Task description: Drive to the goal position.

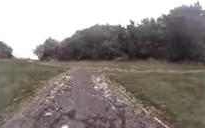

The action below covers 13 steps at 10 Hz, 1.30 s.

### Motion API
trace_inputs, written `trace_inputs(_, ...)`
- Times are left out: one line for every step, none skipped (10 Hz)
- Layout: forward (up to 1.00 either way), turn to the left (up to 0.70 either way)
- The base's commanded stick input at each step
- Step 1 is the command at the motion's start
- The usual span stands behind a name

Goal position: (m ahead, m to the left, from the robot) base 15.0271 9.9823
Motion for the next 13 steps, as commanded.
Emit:
trace_inputs(0.70,0.17)
trace_inputs(0.70,0.07)
trace_inputs(0.62,0.00)
trace_inputs(0.18,0.00)
trace_inputs(0.00,0.00)
trace_inputs(0.00,0.00)
trace_inputs(0.00,0.00)
trace_inputs(0.00,0.00)
trace_inputs(0.00,0.00)
trace_inputs(0.00,0.00)
trace_inputs(0.00,0.00)
trace_inputs(0.00,0.00)
trace_inputs(0.00,0.00)
